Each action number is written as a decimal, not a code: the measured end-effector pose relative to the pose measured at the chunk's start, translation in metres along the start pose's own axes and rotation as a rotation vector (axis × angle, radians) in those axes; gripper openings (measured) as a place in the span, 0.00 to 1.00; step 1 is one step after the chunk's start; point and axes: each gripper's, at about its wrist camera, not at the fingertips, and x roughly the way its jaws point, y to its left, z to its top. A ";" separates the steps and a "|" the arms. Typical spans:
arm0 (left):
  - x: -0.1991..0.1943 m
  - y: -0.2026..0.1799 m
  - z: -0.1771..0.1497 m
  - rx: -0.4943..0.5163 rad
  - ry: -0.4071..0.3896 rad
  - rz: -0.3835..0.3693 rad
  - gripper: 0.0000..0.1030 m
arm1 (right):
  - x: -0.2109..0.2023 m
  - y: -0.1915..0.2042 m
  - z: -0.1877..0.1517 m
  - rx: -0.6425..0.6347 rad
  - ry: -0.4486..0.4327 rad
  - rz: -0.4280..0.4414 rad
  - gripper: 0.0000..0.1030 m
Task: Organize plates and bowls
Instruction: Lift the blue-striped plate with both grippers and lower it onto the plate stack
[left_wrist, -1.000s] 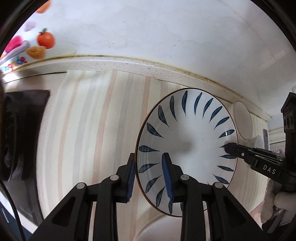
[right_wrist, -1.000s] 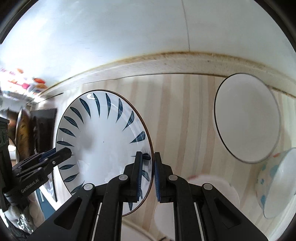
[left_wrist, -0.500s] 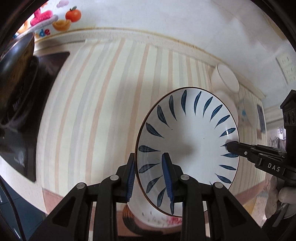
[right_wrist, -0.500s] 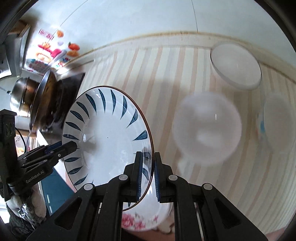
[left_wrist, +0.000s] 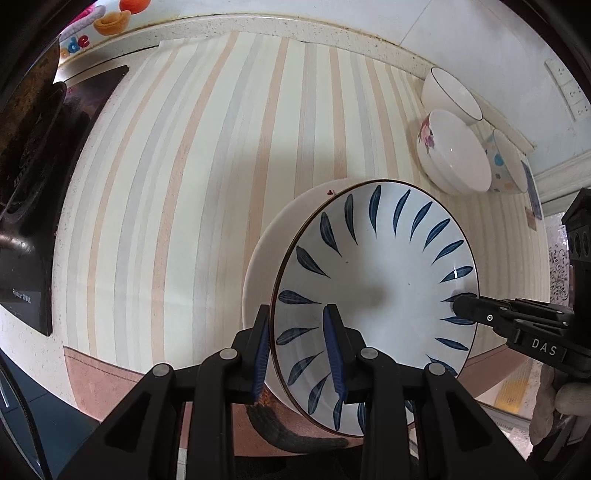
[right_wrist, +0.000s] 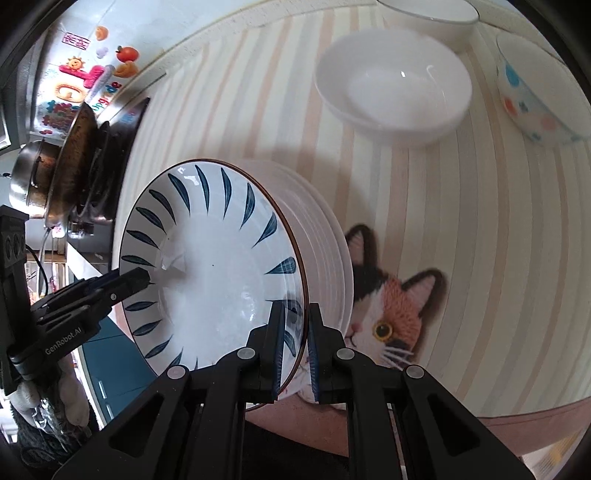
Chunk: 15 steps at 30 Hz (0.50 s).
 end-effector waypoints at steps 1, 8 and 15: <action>0.003 -0.002 0.002 0.005 0.002 0.003 0.24 | 0.002 -0.001 -0.001 0.005 -0.001 0.000 0.13; 0.016 -0.007 0.005 0.029 0.017 0.019 0.24 | 0.010 -0.008 0.003 0.038 -0.009 -0.012 0.13; 0.020 -0.004 0.009 0.027 0.025 0.031 0.24 | 0.015 -0.007 0.010 0.040 -0.008 -0.019 0.13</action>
